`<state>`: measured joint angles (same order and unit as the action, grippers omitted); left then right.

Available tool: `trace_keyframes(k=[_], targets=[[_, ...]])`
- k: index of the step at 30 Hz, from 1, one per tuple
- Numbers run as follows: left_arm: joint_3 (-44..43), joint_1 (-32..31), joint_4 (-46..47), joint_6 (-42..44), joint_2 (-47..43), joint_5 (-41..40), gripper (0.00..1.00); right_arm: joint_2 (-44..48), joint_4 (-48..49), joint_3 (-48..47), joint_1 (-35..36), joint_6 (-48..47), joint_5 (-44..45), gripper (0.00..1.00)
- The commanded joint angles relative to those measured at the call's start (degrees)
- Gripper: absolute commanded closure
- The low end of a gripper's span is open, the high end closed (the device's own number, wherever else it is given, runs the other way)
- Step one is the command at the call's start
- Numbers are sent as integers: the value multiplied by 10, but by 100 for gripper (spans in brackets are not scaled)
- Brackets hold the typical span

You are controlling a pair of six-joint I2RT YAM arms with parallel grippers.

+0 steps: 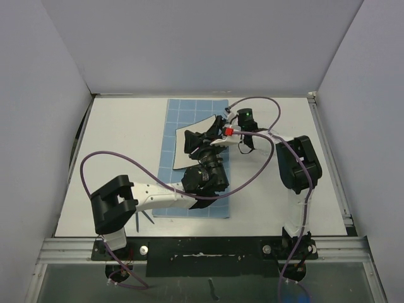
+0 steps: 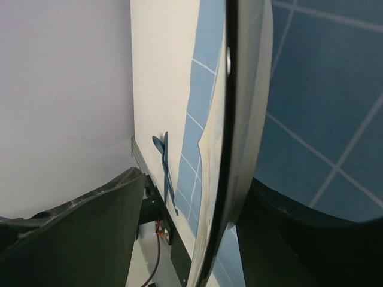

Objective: Set the dinner table for one person
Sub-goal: Place the plate on the napkin.

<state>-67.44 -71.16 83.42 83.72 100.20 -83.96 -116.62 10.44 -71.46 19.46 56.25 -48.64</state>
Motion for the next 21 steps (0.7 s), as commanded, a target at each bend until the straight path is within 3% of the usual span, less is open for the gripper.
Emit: trace_keyframes(k=[1,7,16,17,21], targets=[[-26,1,31,6,-21,15,63,52,-88,-76,-5,-54,0,41],[-8,3,32,7,-51,29,63,58,-102,-72,2,-54,16,42],[13,8,32,-1,-70,29,64,68,-139,-68,20,-69,45,51],[12,8,32,-1,-70,31,63,71,-149,-73,22,-73,49,55],[9,9,32,-7,-69,35,63,76,-189,-95,26,-93,69,97]])
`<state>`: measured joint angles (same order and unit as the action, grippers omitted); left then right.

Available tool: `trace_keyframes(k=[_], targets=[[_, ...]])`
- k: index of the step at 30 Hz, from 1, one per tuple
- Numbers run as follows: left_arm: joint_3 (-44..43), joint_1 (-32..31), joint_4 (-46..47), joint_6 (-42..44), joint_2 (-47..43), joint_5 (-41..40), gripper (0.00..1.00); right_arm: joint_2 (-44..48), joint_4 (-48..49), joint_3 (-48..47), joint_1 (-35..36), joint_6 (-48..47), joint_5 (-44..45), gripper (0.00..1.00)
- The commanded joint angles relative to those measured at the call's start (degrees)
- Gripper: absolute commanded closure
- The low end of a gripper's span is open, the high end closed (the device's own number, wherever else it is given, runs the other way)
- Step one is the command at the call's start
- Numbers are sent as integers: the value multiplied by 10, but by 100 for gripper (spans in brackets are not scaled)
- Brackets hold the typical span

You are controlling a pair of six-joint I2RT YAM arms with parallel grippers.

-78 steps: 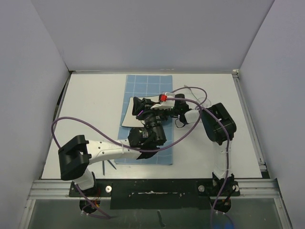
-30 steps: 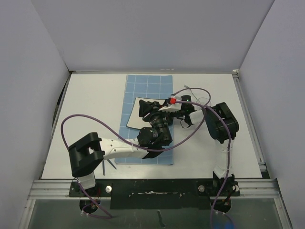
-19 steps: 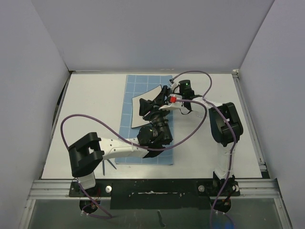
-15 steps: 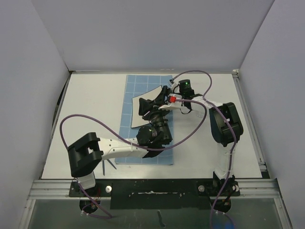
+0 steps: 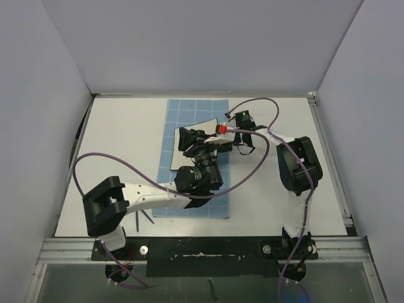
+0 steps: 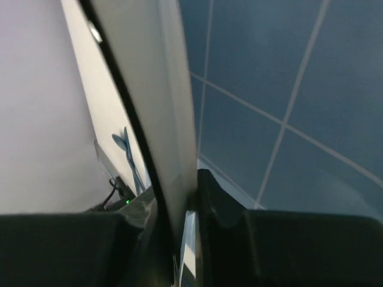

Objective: Set the dinner table for one person
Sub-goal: Place the plate on the napkin.

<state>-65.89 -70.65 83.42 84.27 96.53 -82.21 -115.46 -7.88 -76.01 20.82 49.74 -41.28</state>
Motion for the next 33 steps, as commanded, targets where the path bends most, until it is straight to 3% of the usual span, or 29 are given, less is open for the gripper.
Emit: trace_keyframes(k=[1,9,22,28,31,33], targets=[[-7,4,32,-13,-32,17,64,64,-12,-54,15,-32,-1,100],[9,4,32,-14,-48,14,64,43,-47,-98,32,-43,20,100],[21,6,29,-12,-53,18,64,17,-31,-77,53,-41,47,100],[22,9,30,-12,-50,17,64,16,-76,-93,53,-80,63,70],[25,8,32,-13,-50,15,64,18,-101,-85,54,-95,76,62],[28,8,32,-13,-53,14,64,21,-109,-68,55,-107,87,62]])
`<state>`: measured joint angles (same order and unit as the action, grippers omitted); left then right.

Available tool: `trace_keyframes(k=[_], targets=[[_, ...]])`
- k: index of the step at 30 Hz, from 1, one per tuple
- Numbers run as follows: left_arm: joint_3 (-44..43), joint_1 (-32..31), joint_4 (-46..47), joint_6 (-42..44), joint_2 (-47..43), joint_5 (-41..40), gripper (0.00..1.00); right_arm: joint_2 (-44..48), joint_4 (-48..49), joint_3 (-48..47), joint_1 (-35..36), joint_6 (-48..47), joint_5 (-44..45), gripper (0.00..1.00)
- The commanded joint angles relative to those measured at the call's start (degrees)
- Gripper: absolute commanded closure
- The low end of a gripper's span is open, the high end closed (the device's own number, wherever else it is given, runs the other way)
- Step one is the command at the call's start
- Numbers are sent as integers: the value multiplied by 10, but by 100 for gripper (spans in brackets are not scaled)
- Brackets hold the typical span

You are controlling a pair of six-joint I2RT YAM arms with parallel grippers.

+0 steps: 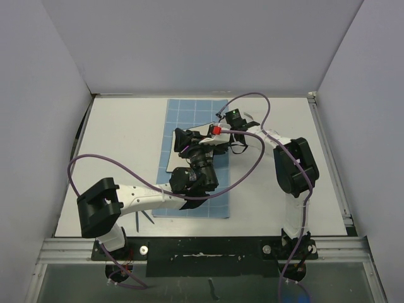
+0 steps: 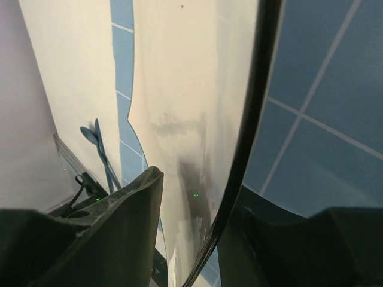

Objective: Set the dinner table for one person
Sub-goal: Place the plate on the napkin.

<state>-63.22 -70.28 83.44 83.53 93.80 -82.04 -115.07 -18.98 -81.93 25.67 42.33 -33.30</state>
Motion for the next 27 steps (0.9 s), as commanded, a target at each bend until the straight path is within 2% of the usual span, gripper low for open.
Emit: trace_keyframes(k=[1,7,13,21,23,27], targets=[[4,5,31,-6,-27,10,64,20,0,2,6,-39,13,63],[12,4,31,-6,-31,4,64,20,-31,45,7,-75,52,69],[7,4,31,-7,-20,2,64,19,-108,8,5,-114,105,65],[-13,4,31,-2,-4,4,65,-13,-175,-80,5,-126,104,60],[-14,4,31,-1,-6,5,65,-20,-189,-98,5,-125,107,55],[-10,3,31,1,-14,4,65,-23,-197,-101,8,-125,122,56]])
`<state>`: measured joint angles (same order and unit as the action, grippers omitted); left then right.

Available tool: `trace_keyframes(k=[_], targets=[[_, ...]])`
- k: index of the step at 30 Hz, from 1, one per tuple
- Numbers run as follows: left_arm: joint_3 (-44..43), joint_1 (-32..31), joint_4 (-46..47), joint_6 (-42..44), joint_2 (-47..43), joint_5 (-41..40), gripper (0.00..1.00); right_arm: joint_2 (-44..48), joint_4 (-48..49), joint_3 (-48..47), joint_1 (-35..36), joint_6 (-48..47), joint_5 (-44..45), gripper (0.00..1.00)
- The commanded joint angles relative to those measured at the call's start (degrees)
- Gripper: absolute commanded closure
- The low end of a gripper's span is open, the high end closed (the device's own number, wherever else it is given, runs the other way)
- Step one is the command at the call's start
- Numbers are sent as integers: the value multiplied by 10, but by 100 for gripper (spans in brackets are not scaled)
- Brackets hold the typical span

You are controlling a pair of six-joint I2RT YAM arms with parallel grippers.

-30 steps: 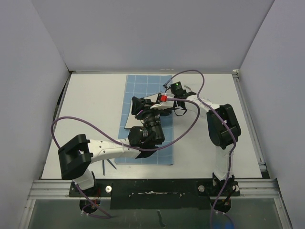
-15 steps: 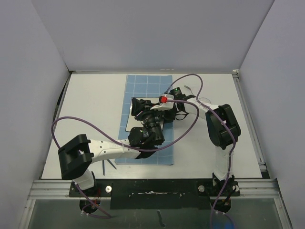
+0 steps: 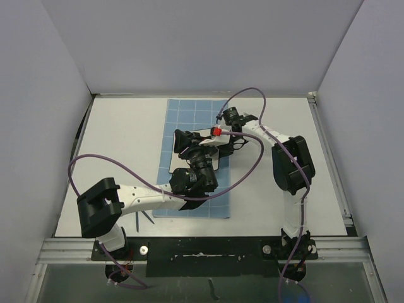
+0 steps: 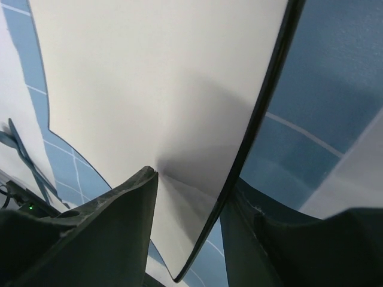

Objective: Set the dinner table for one person
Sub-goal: Place the plate on the napkin.

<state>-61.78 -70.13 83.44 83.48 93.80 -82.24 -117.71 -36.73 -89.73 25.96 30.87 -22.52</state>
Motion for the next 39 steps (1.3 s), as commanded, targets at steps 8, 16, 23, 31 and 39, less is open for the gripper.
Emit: trace_keyframes(k=[8,16,23,31,39], targets=[[-3,1,31,-2,-40,5,65,5,0,17,8,5,19,63],[0,1,31,-6,-38,7,66,-16,-67,-51,22,-12,56,61],[3,0,31,-8,-44,7,66,-51,-122,-114,28,-10,73,59],[24,-1,31,-8,-68,7,66,-69,-116,-125,36,5,66,68],[34,0,30,-14,-72,4,66,-73,-106,-114,57,16,64,74]])
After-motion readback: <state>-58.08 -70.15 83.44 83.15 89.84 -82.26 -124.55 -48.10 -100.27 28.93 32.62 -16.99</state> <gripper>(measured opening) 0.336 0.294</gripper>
